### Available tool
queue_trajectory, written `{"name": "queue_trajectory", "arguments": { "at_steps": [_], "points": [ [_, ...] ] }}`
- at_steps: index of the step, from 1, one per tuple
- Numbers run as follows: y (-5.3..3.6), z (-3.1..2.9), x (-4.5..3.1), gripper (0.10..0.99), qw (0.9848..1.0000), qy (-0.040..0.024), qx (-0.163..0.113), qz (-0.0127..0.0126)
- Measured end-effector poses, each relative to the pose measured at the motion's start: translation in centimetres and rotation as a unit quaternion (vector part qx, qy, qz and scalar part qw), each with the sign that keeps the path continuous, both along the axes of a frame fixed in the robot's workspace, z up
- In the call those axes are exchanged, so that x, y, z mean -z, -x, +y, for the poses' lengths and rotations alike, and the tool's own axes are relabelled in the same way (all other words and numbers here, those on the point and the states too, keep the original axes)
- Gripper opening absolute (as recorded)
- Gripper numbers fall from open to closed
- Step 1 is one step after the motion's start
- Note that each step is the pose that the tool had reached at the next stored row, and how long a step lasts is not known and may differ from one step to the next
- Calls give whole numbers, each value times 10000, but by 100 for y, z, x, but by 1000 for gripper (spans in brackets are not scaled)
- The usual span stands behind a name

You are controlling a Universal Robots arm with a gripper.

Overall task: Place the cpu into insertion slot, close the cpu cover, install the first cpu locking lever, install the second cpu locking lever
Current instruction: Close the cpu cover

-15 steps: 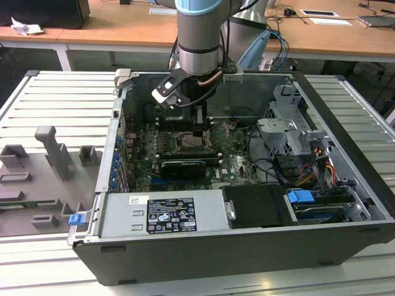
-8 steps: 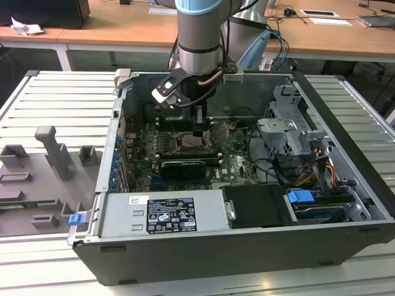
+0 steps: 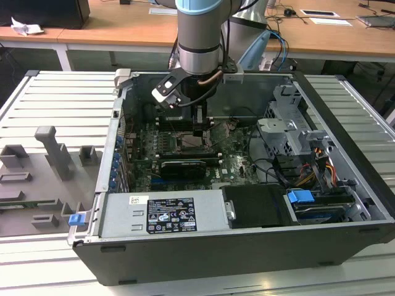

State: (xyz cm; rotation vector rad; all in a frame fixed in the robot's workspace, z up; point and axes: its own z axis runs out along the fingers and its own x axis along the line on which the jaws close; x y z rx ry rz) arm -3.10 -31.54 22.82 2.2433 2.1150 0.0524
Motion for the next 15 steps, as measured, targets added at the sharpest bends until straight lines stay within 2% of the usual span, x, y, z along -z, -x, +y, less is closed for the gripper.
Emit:
{"name": "queue_trajectory", "arguments": {
  "at_steps": [5,11,14,15],
  "points": [
    [0,0,-66,106,10000,-1,7,-1],
    [0,0,-208,106,10000,-2,10,0],
    [-4,0,-218,106,10000,-2,12,-1],
    [-27,0,-219,106,10000,-2,13,9]
  ]
}}
